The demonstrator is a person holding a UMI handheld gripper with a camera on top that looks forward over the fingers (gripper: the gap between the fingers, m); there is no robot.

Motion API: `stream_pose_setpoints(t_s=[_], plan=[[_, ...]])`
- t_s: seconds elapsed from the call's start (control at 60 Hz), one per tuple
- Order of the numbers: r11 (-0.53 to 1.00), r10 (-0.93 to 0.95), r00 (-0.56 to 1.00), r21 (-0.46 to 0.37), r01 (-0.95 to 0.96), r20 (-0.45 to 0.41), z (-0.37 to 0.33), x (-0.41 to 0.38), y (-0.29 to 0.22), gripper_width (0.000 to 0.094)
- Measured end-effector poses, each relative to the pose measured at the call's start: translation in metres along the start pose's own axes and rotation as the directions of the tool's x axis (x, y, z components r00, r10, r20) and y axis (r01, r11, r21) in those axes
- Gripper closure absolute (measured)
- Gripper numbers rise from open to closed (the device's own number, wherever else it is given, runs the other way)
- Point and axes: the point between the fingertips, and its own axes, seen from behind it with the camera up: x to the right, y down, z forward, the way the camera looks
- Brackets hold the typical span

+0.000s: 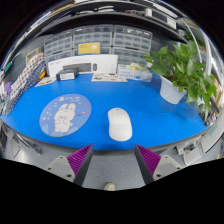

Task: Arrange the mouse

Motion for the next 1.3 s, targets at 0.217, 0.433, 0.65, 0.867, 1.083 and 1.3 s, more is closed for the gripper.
stream_pose_setpoints(t_s=[0.217, 0.433, 0.65, 0.867, 1.083, 1.3], plan=[[0.999, 0.026, 0.999, 0.02, -0.027, 0.039, 0.054, 0.017, -0.035, 0.0075], [0.999, 0.018, 0.996, 0.038, -0.021, 0.093, 0.082, 0.012, -0.063, 0.026], [0.998, 0.01, 0.997, 0.056, -0.014, 0.071, 0.085, 0.012, -0.065, 0.0499], [0.999, 0.052, 0.998, -0.002, -0.052, 0.025, 0.084, 0.014, -0.063, 0.065], [0.993, 0.105, 0.992, 0.053, -0.101, -0.07, 0.047, 0.011, -0.112, 0.0648], [0.968, 0.098, 0.991, 0.242, -0.072, -0.093, -0.028, -0.032, -0.229, 0.0648]])
